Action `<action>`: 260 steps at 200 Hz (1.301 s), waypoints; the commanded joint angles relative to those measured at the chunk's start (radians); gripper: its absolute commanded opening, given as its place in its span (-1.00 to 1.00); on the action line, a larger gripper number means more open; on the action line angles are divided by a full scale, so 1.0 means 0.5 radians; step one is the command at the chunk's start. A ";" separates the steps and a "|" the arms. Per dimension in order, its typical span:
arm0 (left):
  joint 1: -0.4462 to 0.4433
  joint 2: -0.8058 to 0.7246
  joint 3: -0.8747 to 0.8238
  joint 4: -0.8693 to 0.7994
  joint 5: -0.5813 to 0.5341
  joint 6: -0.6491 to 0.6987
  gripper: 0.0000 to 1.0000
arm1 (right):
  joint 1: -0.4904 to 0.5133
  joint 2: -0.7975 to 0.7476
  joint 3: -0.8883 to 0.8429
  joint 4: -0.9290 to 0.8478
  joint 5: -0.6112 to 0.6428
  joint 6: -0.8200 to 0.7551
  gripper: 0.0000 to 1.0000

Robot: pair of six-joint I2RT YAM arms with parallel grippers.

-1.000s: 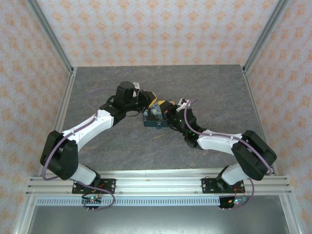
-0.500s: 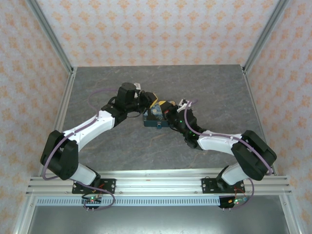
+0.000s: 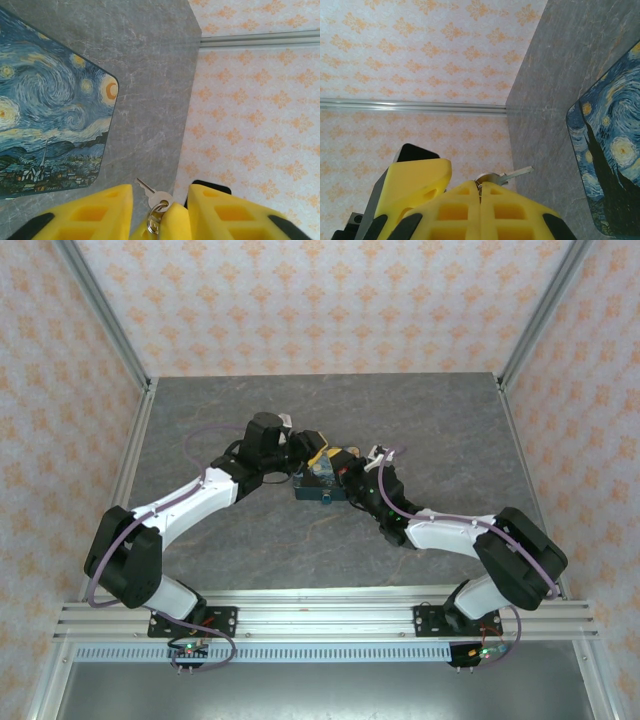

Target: Unlock a padlock with a key

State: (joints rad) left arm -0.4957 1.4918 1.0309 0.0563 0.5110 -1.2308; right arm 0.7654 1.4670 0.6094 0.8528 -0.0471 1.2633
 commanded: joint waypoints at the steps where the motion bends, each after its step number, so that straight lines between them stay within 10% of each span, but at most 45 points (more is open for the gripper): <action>1: -0.009 0.013 -0.010 0.009 -0.037 0.009 -0.41 | 0.009 -0.026 -0.017 0.092 0.042 0.015 -1.00; 176: -0.023 0.052 0.011 0.085 -0.126 -0.015 -1.00 | 0.001 -0.004 -0.074 0.169 0.048 0.097 -1.00; 205: 0.028 -0.005 0.036 -0.043 -0.171 0.179 -1.00 | -0.076 -0.220 -0.249 0.002 0.068 0.118 -0.02; 260: 0.066 -0.134 0.051 -0.103 -0.166 0.742 -1.00 | -0.274 -0.696 -0.377 -0.452 -0.128 -0.163 -0.05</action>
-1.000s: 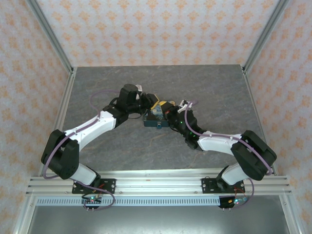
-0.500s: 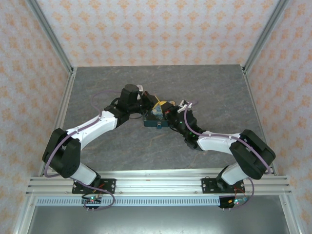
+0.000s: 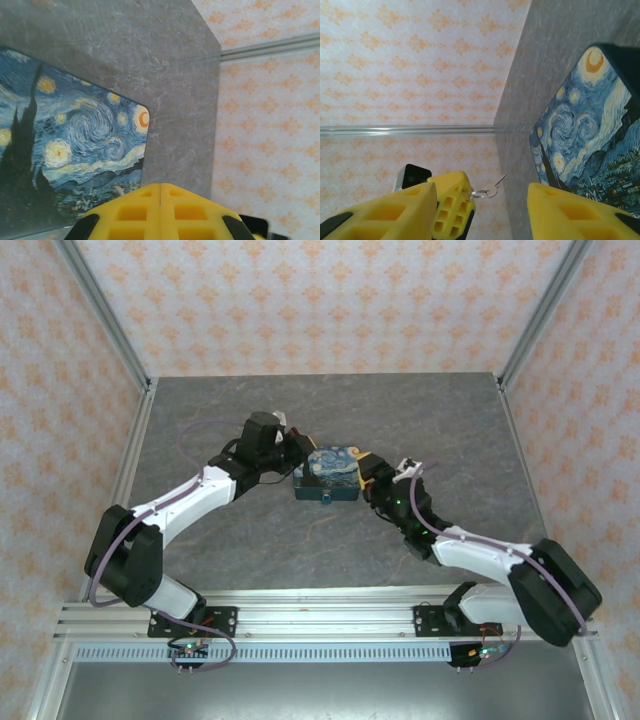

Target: Unlock a padlock with a key

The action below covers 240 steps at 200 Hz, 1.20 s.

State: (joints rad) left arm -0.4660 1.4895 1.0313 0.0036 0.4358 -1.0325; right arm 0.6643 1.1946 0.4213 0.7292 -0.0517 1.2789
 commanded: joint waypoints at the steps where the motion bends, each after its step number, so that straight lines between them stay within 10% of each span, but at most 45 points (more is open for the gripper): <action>1: 0.006 -0.132 0.048 0.005 -0.016 0.350 -1.00 | -0.076 -0.155 0.000 -0.209 -0.129 -0.203 -0.05; 79: 0.007 -0.245 -0.197 0.694 0.166 0.470 -1.00 | -0.283 0.092 0.366 0.022 -0.757 -0.414 0.00; 240: -0.004 -0.084 -0.303 1.306 0.133 -0.076 -1.00 | -0.170 0.712 0.690 0.852 -1.062 -0.094 -0.22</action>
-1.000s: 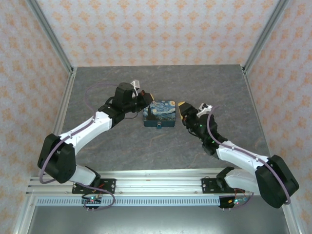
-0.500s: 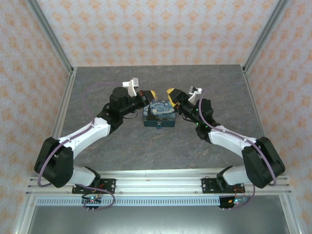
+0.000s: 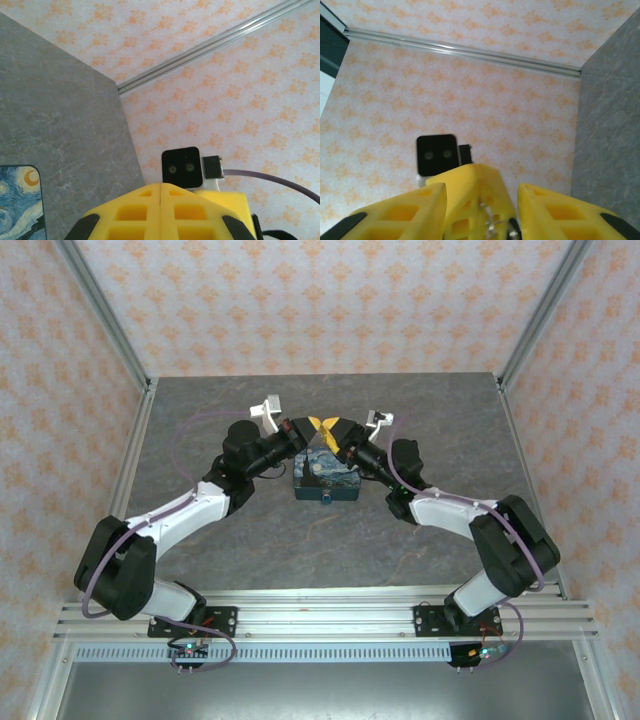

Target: Unlock a padlock with a key

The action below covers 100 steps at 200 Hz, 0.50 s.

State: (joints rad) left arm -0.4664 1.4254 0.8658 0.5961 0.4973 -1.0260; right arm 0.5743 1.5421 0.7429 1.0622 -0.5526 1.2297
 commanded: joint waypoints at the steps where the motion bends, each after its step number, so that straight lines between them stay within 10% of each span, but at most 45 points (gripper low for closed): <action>1: -0.003 0.046 0.027 0.121 0.011 -0.089 -1.00 | 0.009 0.017 0.044 0.186 -0.061 0.006 -0.22; 73: -0.003 0.085 0.086 0.077 0.089 -0.119 -1.00 | 0.000 0.014 -0.031 0.179 -0.073 -0.026 -0.40; 100: -0.003 0.055 0.110 -0.009 0.100 -0.068 -1.00 | -0.038 -0.024 -0.087 0.119 -0.061 -0.065 0.13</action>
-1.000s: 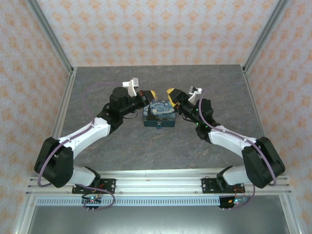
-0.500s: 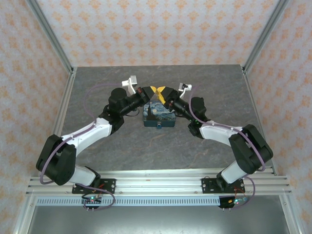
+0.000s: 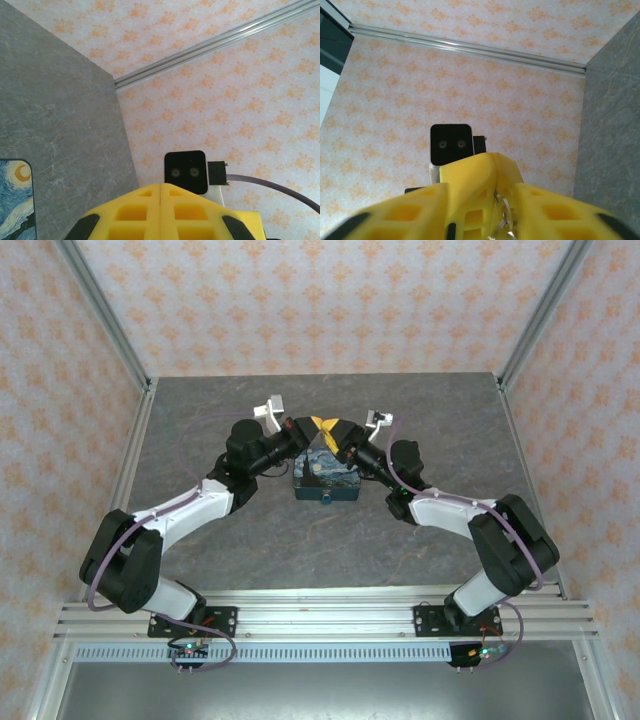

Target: Unlock a padlock with a key

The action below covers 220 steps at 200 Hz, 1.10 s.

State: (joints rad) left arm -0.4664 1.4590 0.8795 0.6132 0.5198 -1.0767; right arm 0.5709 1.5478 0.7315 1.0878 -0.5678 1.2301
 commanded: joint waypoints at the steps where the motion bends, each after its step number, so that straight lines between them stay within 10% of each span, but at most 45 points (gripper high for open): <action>1: -0.003 -0.014 0.082 -0.047 0.055 0.035 -1.00 | -0.033 -0.038 -0.066 0.065 -0.029 -0.067 0.14; 220: -0.004 0.042 0.194 -0.206 0.193 0.073 -1.00 | -0.102 -0.059 0.058 -0.157 -0.232 -0.236 -0.45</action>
State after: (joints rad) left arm -0.4664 1.4662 0.9325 0.5148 0.5949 -1.0721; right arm 0.5182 1.5108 0.7418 0.9874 -0.6525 1.1358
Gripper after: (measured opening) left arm 0.041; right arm 0.289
